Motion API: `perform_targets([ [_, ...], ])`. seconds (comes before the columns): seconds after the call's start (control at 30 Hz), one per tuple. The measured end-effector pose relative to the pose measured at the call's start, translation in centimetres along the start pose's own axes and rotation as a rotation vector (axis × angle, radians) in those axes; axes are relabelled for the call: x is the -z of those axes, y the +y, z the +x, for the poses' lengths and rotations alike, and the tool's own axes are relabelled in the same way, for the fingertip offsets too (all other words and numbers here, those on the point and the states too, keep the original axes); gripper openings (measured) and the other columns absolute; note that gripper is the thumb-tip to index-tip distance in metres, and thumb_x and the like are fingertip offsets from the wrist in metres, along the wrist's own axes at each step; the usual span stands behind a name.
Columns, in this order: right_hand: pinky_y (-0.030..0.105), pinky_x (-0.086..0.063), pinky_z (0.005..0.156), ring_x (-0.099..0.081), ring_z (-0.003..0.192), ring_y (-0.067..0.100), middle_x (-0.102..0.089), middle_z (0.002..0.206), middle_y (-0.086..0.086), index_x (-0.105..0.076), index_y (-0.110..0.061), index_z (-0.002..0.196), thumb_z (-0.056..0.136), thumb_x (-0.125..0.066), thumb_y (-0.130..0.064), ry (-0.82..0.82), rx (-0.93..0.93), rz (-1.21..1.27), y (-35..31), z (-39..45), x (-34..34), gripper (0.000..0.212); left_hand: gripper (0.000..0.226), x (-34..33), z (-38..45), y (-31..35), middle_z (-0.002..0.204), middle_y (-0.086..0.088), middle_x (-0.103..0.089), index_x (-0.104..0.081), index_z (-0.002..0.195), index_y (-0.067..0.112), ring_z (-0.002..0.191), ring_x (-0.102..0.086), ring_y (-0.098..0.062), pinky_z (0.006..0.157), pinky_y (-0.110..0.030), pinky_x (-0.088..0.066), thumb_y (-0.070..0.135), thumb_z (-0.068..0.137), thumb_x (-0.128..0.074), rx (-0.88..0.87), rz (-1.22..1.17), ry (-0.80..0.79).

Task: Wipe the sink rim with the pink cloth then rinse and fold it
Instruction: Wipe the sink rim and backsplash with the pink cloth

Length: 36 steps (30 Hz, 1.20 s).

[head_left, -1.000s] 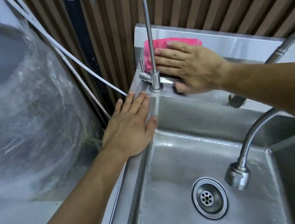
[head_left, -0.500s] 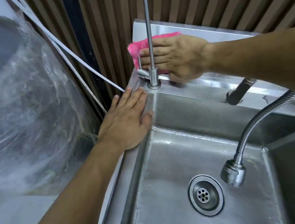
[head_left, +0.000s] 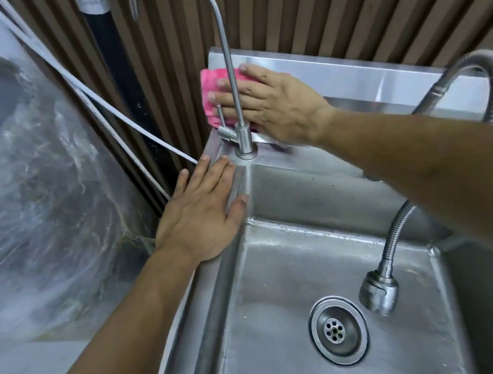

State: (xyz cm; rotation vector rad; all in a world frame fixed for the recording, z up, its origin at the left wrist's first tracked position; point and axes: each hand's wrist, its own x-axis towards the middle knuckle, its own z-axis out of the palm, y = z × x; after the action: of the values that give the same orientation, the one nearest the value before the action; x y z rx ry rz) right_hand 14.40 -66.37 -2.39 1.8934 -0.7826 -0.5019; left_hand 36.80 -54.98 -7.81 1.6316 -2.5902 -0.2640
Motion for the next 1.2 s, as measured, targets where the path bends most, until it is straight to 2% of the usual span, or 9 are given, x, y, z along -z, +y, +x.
perform_targets([
  [0.1,0.047,-0.003,0.130,-0.010,0.160,0.028,-0.011,0.174,0.005,-0.012,-0.022,0.166,0.113,-0.031,-0.032,0.079,-0.540,0.566,-2.8,-3.4,1.2,0.058,0.075,0.1,0.0,0.2,0.172,0.011,-0.002,-0.011,0.165,0.024,0.158,0.008,-0.013,0.128,-0.042,0.002,0.058,0.098,-0.010,0.004,-0.006,-0.005],
  [0.17,0.048,-0.003,0.130,-0.010,0.160,0.032,-0.012,0.173,0.009,-0.012,-0.020,0.166,0.112,-0.032,-0.030,0.063,-0.946,0.740,-5.2,-5.7,1.8,0.058,0.077,0.2,-0.1,0.4,0.172,0.010,-0.003,-0.013,0.165,0.023,0.159,0.006,-0.014,0.127,-0.042,0.002,0.058,0.097,-0.008,0.008,0.007,0.008],
  [0.27,0.054,-0.002,0.130,0.000,0.160,0.036,-0.003,0.174,0.012,-0.008,-0.017,0.166,0.111,-0.030,-0.034,0.001,-1.295,0.908,-5.5,-7.0,2.2,0.062,0.076,0.1,-0.2,0.5,0.172,0.010,0.000,-0.010,0.165,0.023,0.158,0.009,-0.014,0.127,-0.040,0.005,0.059,0.098,-0.005,0.006,0.010,0.009],
  [0.4,0.060,0.002,0.127,0.002,0.158,0.046,-0.004,0.172,0.020,-0.013,-0.010,0.165,0.106,-0.037,-0.039,0.027,-1.586,1.000,-5.0,-3.8,2.9,0.070,0.077,-0.1,0.0,0.3,0.172,0.010,0.000,-0.009,0.165,0.023,0.158,0.009,-0.014,0.127,-0.041,0.005,0.060,0.098,-0.004,0.001,-0.001,0.012],
  [0.6,0.056,-0.001,0.128,-0.005,0.159,0.041,-0.013,0.172,0.015,-0.021,-0.019,0.164,0.110,-0.039,-0.037,0.141,-1.547,0.954,-6.3,-1.1,3.4,0.061,0.076,-0.7,0.3,-0.3,0.173,0.009,-0.006,-0.015,0.164,0.023,0.159,0.005,-0.015,0.128,-0.045,0.001,0.061,0.099,-0.008,-0.014,-0.007,0.030],
  [0.77,0.048,-0.003,0.127,-0.006,0.158,0.041,-0.011,0.172,0.015,-0.021,-0.011,0.164,0.107,-0.042,-0.025,0.311,-2.062,1.065,-5.4,-3.4,2.2,0.062,0.079,-0.2,0.4,0.1,0.173,0.008,-0.001,-0.011,0.165,0.022,0.159,0.008,-0.016,0.128,-0.045,0.004,0.061,0.097,-0.003,-0.010,0.019,0.007],
  [0.97,0.048,-0.025,0.125,-0.029,0.148,0.038,-0.032,0.168,0.007,-0.039,-0.015,0.158,0.095,-0.043,-0.003,0.311,-1.576,1.038,-7.3,-5.2,4.0,0.065,0.078,-0.3,0.6,0.2,0.173,0.009,0.003,-0.005,0.165,0.025,0.158,0.010,-0.017,0.128,-0.045,0.006,0.062,0.096,-0.006,-0.010,0.031,-0.006],
  [1.1,0.042,-0.036,0.117,-0.044,0.134,0.034,-0.049,0.158,0.005,-0.050,-0.013,0.152,0.092,-0.046,-0.007,0.208,-1.172,1.291,-8.5,-4.9,6.9,0.060,0.076,-0.4,0.7,0.0,0.173,0.010,0.000,-0.008,0.165,0.025,0.159,0.006,-0.017,0.128,-0.046,0.004,0.060,0.097,-0.004,-0.010,0.026,0.011],
  [1.2,0.044,-0.032,0.111,-0.051,0.131,0.034,-0.059,0.148,0.004,-0.053,-0.015,0.147,0.094,-0.049,-0.021,0.023,-0.924,1.232,-9.4,-3.6,6.6,0.054,0.075,-0.4,0.7,0.0,0.173,0.010,-0.003,-0.011,0.165,0.025,0.159,0.005,-0.017,0.127,-0.046,0.004,0.058,0.097,-0.004,-0.003,0.013,0.014],
])
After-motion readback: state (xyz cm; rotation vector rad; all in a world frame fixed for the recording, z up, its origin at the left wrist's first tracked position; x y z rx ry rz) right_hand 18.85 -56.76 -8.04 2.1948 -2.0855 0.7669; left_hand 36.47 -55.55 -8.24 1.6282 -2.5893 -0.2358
